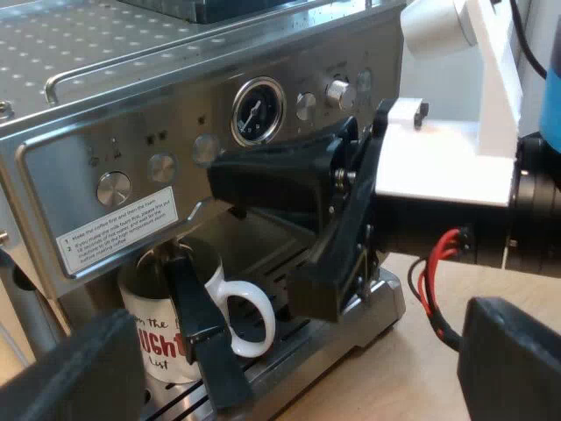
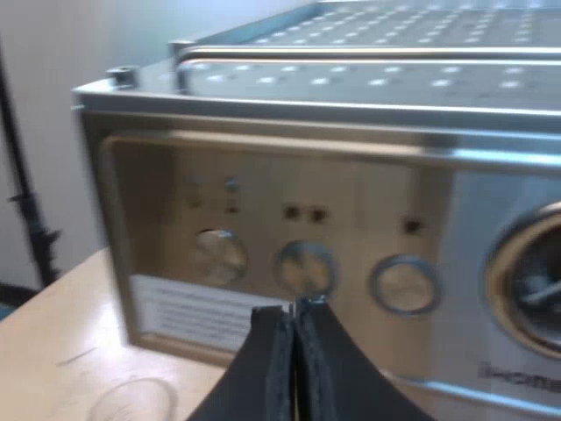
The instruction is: Place mug into machine
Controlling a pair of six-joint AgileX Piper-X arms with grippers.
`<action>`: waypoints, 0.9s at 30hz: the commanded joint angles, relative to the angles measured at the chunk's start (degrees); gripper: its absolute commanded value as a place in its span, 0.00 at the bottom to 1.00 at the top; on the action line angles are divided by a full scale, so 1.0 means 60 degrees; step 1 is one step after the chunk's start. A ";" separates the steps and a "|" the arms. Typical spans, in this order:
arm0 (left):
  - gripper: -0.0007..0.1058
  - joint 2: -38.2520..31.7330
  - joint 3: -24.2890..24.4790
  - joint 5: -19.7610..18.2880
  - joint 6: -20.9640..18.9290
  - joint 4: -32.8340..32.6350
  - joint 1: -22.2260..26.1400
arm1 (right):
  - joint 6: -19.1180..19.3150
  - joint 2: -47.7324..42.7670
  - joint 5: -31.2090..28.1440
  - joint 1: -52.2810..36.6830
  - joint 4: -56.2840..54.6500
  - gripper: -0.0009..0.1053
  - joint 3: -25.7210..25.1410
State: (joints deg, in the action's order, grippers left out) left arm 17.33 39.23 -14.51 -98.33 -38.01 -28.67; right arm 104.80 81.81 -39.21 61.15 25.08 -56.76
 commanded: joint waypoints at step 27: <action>0.75 0.0014 -0.0006 0.0106 -0.0021 0.0169 -0.0051 | 0.0068 0.0013 -0.0921 -0.0160 0.0063 0.01 -0.0099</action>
State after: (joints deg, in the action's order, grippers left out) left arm 17.33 39.23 -14.51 -98.33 -38.01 -28.67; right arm 104.80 81.93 -44.38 60.57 24.96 -56.76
